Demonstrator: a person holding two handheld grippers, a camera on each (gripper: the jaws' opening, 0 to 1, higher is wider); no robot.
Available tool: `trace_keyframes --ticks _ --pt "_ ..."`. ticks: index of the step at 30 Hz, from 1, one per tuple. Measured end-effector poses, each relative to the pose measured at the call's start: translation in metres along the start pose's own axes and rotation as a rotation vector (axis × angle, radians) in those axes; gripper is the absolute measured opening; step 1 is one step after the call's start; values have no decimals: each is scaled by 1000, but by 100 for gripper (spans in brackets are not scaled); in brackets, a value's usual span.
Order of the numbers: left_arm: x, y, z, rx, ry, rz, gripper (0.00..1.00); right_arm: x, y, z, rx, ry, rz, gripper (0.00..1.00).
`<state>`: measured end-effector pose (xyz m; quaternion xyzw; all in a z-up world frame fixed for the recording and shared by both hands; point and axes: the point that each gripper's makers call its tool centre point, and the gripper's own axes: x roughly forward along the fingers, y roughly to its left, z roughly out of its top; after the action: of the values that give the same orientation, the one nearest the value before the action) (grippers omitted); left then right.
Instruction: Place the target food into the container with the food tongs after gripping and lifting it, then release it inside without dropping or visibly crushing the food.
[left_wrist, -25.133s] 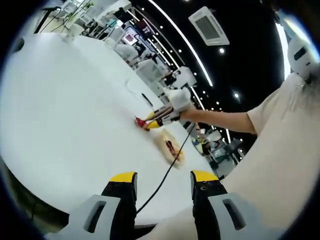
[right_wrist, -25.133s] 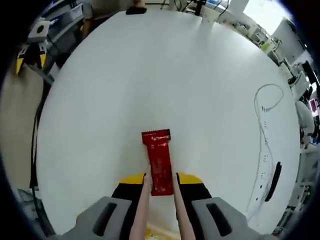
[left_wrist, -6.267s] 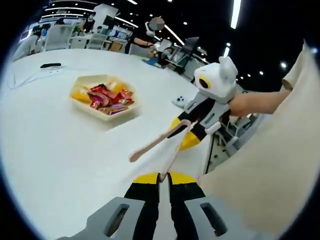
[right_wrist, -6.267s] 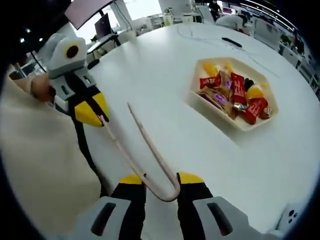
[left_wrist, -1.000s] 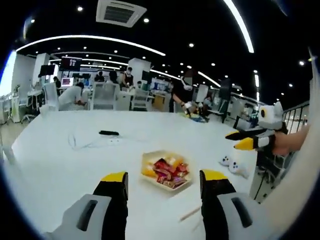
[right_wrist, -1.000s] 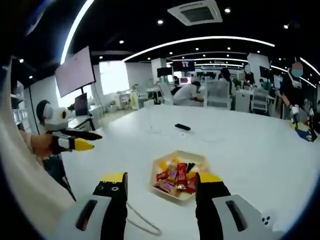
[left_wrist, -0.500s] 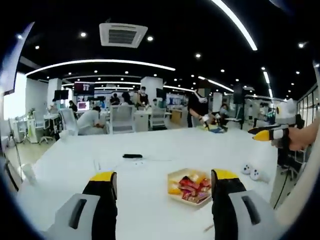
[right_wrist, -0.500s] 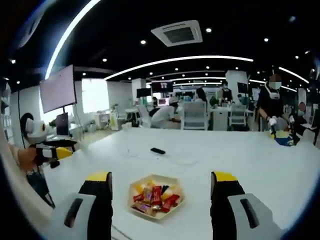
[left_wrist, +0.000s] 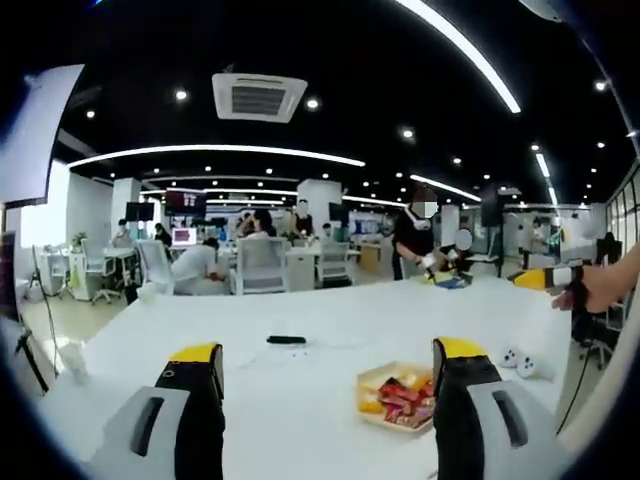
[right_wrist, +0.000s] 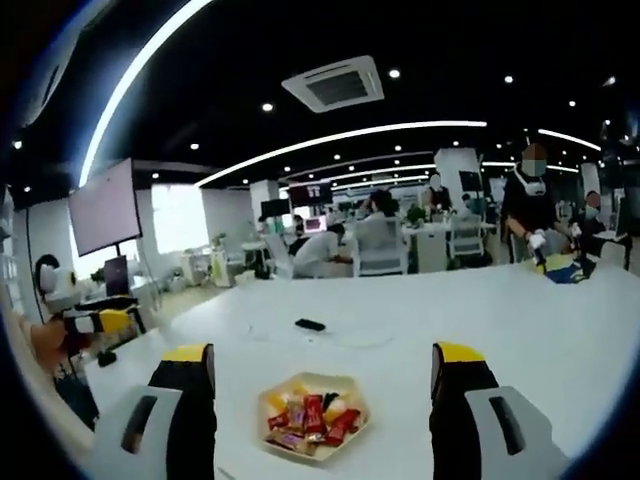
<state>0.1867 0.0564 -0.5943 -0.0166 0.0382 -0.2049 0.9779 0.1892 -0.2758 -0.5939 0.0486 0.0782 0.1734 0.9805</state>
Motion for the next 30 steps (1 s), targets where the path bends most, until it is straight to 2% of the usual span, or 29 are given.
trace_keyframes --ticks 4,6,9,14,16,19,26,30 --pt "-3 4 -6 2 16 14 85 10 6 -1 9 10 14 90" --pt "-4 6 -12 8 42 17 83 13 9 -2 11 22 18 90" --pt "-7 6 -16 -9 59 18 79 15 13 2 10 8 33 90" --pt "-12 9 -10 -17 38 35 80 20 16 -4 17 22 47 90" --pt "-18 12 -2 -6 10 51 82 22 15 -11 26 19 51 90" --pt "-23 16 -1 -18 -3 71 85 23 20 -19 50 31 53 90" --pt "-24 10 -8 -45 8 69 85 20 28 -26 51 47 79 90" --pt "-21 5 -9 -56 3 56 86 15 18 -23 58 39 56 90"
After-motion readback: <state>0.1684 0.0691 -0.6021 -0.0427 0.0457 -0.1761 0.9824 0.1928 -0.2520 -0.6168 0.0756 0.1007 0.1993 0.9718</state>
